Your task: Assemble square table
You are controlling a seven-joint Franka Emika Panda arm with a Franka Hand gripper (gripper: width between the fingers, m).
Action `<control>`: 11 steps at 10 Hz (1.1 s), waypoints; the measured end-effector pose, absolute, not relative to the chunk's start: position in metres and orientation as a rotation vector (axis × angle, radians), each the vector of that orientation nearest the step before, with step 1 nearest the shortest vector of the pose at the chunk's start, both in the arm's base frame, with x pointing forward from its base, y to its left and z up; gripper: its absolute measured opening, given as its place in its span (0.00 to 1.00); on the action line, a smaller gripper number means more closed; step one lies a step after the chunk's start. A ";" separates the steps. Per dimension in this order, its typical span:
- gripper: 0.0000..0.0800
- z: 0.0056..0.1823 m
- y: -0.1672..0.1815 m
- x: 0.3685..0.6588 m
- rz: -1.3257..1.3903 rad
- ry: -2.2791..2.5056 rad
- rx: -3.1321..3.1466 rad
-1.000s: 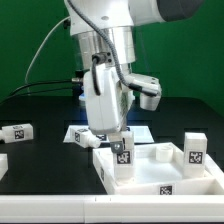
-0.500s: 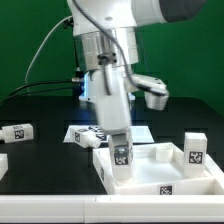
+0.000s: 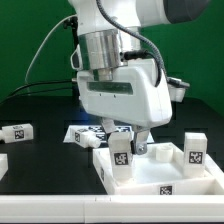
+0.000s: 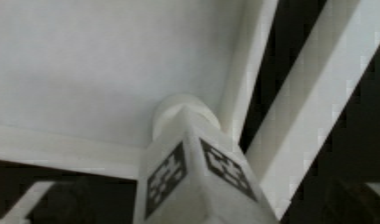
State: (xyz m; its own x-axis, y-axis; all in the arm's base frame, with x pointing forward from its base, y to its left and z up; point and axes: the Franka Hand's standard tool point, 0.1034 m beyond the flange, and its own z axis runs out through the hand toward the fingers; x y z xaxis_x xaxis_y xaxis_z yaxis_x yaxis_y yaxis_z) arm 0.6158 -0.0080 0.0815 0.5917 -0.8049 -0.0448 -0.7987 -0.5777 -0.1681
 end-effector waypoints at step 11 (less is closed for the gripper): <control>0.36 0.079 -0.006 0.615 -0.026 1.713 -2.421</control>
Offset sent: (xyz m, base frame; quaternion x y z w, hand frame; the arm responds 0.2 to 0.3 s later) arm 0.0000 0.0000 0.0000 0.0000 0.0000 0.0650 0.9979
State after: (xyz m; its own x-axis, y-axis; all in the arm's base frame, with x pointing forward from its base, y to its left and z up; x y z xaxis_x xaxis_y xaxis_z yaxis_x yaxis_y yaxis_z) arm 0.6152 -0.0061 0.0792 0.3376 -0.9373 -0.0864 -0.9342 -0.3225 -0.1525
